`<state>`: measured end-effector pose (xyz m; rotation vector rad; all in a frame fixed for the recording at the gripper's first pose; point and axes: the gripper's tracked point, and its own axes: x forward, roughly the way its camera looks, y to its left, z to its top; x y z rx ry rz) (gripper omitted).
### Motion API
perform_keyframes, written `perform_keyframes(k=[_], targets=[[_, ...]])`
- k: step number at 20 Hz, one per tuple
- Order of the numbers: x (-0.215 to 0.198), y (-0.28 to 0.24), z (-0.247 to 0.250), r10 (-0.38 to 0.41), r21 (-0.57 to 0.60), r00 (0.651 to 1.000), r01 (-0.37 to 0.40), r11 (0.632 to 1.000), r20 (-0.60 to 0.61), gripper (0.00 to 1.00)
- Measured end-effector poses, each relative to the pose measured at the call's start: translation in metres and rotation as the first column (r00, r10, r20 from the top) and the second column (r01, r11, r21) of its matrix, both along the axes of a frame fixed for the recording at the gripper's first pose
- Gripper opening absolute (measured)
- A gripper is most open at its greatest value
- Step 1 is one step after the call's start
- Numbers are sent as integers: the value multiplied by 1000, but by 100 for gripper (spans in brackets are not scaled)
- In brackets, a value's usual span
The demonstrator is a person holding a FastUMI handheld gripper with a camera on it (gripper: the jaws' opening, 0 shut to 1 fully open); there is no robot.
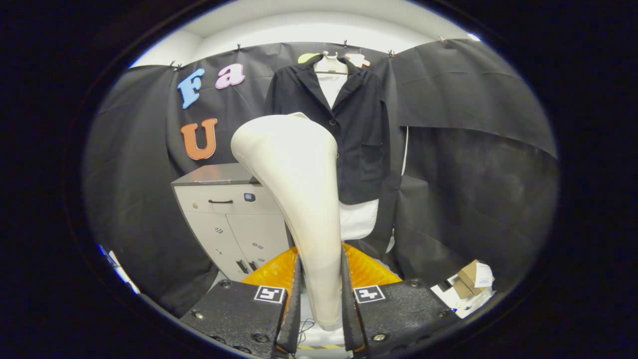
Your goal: Iron the clothes twice with a garment steamer, once on the left side and once on the right side.
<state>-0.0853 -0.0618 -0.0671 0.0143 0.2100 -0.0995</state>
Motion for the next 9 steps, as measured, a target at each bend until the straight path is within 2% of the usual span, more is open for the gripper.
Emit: perform_keyframes(k=[9], targets=[[-14, 8, -4, 19, -1, 1000, -19, 1000, -2, 37]])
